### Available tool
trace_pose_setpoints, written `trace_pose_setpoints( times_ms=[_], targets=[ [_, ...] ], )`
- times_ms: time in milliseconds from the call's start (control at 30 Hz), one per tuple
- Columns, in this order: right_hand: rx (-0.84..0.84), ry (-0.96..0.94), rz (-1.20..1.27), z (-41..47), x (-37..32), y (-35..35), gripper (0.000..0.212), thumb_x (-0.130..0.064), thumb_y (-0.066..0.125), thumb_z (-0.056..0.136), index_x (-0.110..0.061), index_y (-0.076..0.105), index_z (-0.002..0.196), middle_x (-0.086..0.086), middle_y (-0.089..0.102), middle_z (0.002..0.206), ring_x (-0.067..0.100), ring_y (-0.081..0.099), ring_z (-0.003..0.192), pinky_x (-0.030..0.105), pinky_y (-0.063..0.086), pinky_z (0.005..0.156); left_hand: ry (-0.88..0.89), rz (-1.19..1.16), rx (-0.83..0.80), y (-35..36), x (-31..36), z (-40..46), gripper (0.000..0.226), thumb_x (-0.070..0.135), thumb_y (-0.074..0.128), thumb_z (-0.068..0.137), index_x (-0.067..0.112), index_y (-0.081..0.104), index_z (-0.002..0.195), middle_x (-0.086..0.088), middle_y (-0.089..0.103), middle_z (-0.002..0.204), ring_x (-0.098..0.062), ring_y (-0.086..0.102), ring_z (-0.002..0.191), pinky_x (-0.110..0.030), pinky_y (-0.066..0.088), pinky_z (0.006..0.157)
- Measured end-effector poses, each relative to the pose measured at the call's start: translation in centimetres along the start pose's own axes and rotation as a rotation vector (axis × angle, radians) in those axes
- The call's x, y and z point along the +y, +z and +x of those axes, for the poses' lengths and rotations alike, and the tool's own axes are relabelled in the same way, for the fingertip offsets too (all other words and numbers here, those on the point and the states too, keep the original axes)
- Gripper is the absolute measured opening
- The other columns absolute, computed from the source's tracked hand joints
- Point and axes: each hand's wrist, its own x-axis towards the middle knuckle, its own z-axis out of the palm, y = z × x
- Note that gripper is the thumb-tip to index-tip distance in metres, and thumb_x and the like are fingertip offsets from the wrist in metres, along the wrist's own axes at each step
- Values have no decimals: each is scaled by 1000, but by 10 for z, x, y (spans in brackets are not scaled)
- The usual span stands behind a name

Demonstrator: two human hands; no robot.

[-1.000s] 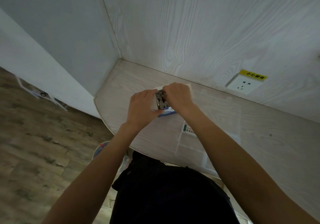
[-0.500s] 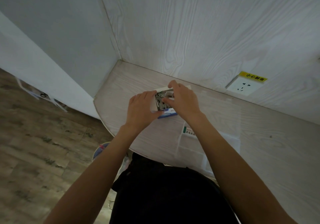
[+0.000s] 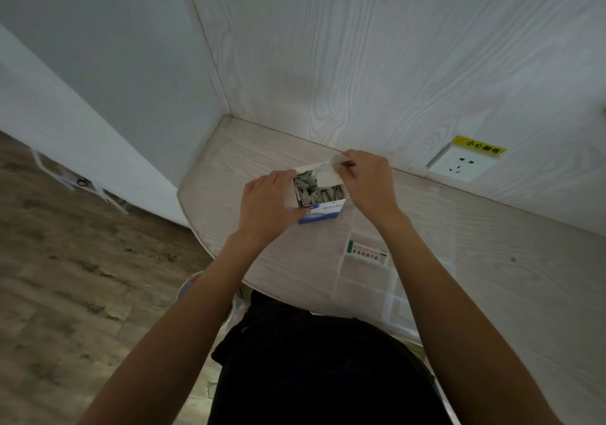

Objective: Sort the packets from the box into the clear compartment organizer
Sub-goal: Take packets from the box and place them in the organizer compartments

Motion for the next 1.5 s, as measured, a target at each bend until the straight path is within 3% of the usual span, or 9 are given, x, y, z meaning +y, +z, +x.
trace_pose_setpoints(
  times_ms=[200,333,467,567,733,967,1200,1367,1500],
  targets=[
    [63,175,197,3,9,-22,19,-16,60,90,-2,66,102,-1,63,89,9,57,79,5,39,64,30,-66,-39,0,-3,0,94,64,62,70,13,32,143,-8,33,147,-27,28,136,-40,23,110],
    [36,309,315,8,25,-18,18,-17,62,88,-2,65,97,7,66,89,17,59,75,29,52,67,102,-252,82,-20,9,12,88,64,45,77,9,30,144,-11,23,152,-28,14,141,-34,14,113],
    [-16,295,410,6,26,-24,17,-15,63,88,-4,65,100,4,64,86,18,60,78,26,52,64,153,-400,-87,-43,31,39,72,44,62,85,17,30,144,-1,23,153,-13,13,141,-24,11,110],
    [-48,238,496,4,21,-37,12,-12,62,89,-7,65,99,1,63,83,10,59,73,19,50,60,81,-583,-453,-60,53,60,58,32,56,91,23,33,143,6,38,146,-4,32,130,-24,25,108],
    [-17,170,538,-3,18,-61,6,-9,62,88,-10,65,94,-6,62,76,-5,56,62,14,45,54,9,-800,-815,-63,79,67,25,22,42,99,18,53,121,3,67,104,-15,64,95,-26,50,82],
    [129,279,639,-41,36,-85,21,-6,71,80,-13,62,97,-2,63,76,2,54,53,17,46,48,-56,-1025,-801,-29,108,38,18,17,42,99,9,57,99,5,67,74,-7,52,53,-20,41,49],
    [42,384,655,-90,63,-100,30,-10,73,79,-19,66,107,11,67,100,12,67,76,21,55,73,17,-938,-979,-4,118,9,24,22,42,99,3,56,101,4,57,68,-4,40,46,-17,31,45],
    [-7,443,676,-117,76,-103,10,-8,70,82,-11,60,82,-13,58,55,0,44,42,15,38,44,75,-864,-1056,9,125,-12,19,19,40,99,11,56,90,1,54,70,-5,40,48,-16,32,45],
    [169,541,792,-133,84,-97,11,-5,70,81,-12,61,84,-8,58,53,7,48,41,19,41,41,74,-874,-1031,19,126,-24,23,23,40,99,14,58,88,8,58,67,-6,40,51,-17,31,48]
  ],
)
